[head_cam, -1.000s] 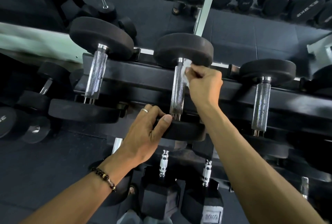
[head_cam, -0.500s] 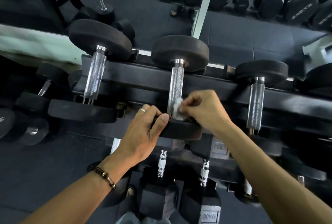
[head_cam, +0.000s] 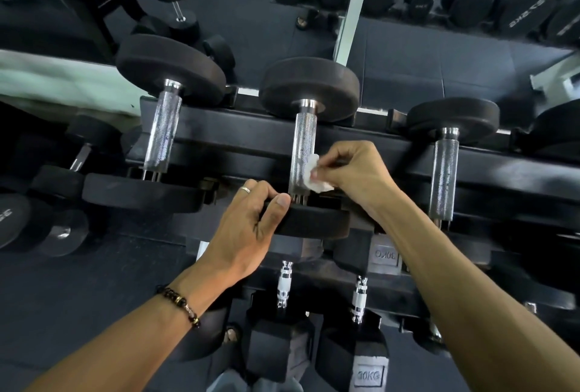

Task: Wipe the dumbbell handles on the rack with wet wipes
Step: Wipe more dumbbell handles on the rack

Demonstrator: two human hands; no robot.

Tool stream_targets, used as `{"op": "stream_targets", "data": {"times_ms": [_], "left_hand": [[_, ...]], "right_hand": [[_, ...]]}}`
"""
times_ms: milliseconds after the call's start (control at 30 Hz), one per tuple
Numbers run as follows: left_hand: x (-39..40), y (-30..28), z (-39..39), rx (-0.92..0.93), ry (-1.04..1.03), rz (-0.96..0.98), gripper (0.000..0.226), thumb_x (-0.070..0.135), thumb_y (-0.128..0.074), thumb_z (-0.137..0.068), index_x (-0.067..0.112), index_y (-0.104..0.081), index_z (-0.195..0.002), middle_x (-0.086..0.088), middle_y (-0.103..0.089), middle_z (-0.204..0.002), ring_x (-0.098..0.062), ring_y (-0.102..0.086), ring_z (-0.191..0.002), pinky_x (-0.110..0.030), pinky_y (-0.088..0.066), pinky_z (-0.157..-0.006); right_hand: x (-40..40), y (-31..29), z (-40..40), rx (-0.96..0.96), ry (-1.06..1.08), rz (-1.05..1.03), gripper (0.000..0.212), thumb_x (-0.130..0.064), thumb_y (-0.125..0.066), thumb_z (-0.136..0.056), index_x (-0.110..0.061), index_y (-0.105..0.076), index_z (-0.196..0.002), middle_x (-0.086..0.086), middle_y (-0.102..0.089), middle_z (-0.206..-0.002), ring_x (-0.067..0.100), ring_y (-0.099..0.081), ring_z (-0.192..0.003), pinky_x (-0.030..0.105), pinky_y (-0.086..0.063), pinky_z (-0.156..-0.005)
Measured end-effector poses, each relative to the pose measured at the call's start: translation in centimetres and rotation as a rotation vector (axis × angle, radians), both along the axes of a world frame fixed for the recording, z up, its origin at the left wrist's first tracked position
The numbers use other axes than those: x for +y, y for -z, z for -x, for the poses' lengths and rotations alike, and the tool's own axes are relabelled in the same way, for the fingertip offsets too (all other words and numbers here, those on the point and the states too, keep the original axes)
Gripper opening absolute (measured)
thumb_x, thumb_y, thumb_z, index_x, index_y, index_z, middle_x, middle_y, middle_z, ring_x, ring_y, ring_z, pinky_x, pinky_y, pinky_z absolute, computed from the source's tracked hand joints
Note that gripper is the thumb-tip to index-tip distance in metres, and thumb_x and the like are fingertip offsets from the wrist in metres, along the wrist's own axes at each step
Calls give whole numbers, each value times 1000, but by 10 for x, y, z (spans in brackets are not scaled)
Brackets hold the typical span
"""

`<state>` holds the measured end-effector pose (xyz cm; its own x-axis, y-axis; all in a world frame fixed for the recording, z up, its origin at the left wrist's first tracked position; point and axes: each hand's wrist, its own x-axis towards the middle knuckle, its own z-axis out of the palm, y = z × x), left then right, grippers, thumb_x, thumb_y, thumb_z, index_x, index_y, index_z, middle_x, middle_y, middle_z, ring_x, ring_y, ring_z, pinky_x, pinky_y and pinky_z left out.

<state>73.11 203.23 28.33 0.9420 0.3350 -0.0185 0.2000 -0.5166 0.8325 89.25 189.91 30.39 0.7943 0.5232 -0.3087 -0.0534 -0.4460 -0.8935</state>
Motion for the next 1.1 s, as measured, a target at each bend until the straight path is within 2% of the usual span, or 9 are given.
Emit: {"op": "stream_targets", "data": {"times_ms": [167,333,400,500,567,667,833,1000,1100], "left_hand": [[1,0,0,-21,-7,-4,48,75,-24,-89,33,-44,-77,11,-43,-80,-8,-48,-80,-13,-34,-69],[0,0,0,-23,-6,0,46,75,-24,-89,35,-42,-76,11,-42,-79,-8,-47,-78,-12,-34,-68],[0,1,0,-17,-3,-2,51,76,-23,-88,31,-45,-78,10,-43,-80,-9,-48,-79,-11,-34,-68],[-1,-1,1,-10,-13,-3,55,78,-22,-87,29,-47,-79,11,-43,-81,-8,-48,-80,-13,-35,-68],[-1,0,0,-11,-16,7,48,77,-23,-88,34,-43,-76,12,-42,-79,-8,-47,-79,-16,-34,-69],[-2,1,0,-24,-27,12,47,76,-25,-88,35,-43,-76,12,-42,-79,-9,-47,-77,-18,-35,-69],[-2,-1,0,-14,-31,22,49,78,-25,-87,33,-44,-76,12,-43,-80,-9,-48,-76,-18,-36,-68],[-3,0,1,-13,-36,20,36,66,-30,-92,36,-41,-74,11,-42,-79,-8,-46,-74,-14,-34,-65],[-2,-1,1,-1,-28,13,34,64,-30,-93,37,-40,-74,11,-42,-79,-7,-46,-76,-13,-33,-65]], "right_hand": [[-10,0,9,74,-258,155,21,2,-77,-77,-13,-69,-66,-3,-66,-64,3,-57,-60,17,-46,-62],[2,3,0,117,92,-109,26,5,-80,-74,-14,-65,-65,4,-69,-66,8,-61,-56,19,-49,-55],[-1,5,7,118,48,-56,25,4,-79,-76,-14,-64,-65,4,-67,-65,8,-59,-55,22,-49,-56],[-11,-1,18,30,-143,214,15,0,-75,-80,-12,-70,-71,9,-72,-71,11,-62,-63,28,-52,-66],[-7,-7,12,46,-88,149,17,6,-71,-80,-9,-69,-73,13,-73,-71,14,-64,-61,27,-52,-63],[14,-5,-5,142,191,-65,28,16,-58,-81,-10,-66,-77,6,-71,-70,11,-64,-60,27,-53,-59],[0,-2,21,114,36,99,28,1,-62,-91,-24,-69,-78,-1,-74,-78,8,-65,-67,29,-57,-72],[33,-1,-4,135,357,-122,33,6,-60,-82,-19,-76,-67,15,-73,-75,18,-63,-65,41,-58,-73],[28,2,5,135,250,-82,24,1,-63,-84,-17,-79,-79,4,-76,-79,17,-69,-75,36,-57,-78]]}}
